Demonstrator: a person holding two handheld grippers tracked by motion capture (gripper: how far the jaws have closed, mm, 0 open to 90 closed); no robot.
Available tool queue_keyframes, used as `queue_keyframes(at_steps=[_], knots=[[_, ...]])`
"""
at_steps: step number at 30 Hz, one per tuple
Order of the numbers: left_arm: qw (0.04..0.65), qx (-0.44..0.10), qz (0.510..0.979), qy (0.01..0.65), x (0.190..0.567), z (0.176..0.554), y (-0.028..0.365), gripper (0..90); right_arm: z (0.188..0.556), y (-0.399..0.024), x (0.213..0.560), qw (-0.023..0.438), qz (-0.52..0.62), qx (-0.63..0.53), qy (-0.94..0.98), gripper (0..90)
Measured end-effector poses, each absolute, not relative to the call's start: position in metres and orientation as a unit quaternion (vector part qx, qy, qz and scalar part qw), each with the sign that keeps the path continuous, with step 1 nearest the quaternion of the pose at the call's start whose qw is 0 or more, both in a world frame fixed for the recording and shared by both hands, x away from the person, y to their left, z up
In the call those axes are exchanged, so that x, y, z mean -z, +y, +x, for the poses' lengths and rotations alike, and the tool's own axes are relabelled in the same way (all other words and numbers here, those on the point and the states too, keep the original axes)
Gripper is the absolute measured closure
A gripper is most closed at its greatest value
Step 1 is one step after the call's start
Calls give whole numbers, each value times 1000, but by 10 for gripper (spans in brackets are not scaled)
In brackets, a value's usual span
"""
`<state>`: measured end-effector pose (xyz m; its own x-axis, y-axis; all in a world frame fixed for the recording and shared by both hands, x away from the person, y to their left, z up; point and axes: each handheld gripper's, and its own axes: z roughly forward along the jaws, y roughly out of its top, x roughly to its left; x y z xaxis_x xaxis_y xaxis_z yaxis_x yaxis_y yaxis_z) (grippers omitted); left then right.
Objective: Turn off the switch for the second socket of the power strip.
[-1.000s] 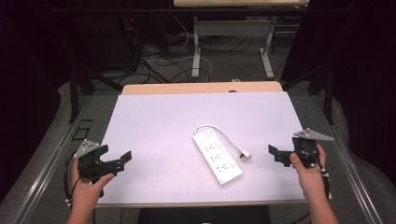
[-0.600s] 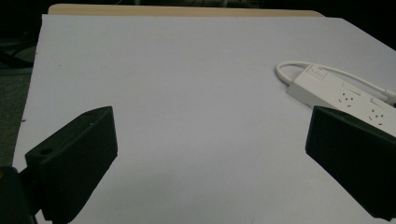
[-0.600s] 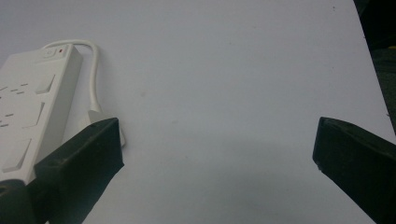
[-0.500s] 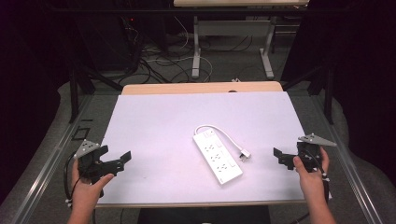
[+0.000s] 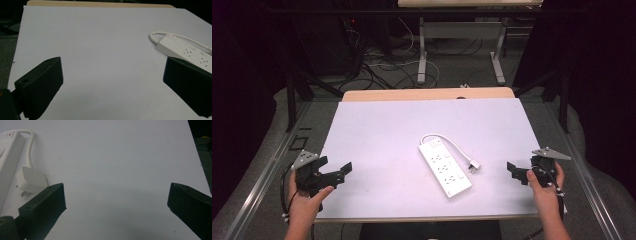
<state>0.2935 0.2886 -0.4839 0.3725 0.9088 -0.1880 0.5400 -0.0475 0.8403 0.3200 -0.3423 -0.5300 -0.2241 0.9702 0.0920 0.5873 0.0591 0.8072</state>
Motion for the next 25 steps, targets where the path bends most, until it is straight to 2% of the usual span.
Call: queue_keyframes(at_steps=[25], knots=[[447, -204, 695, 525, 487, 294, 289, 30, 319, -341, 537, 242, 577, -376, 683, 11]])
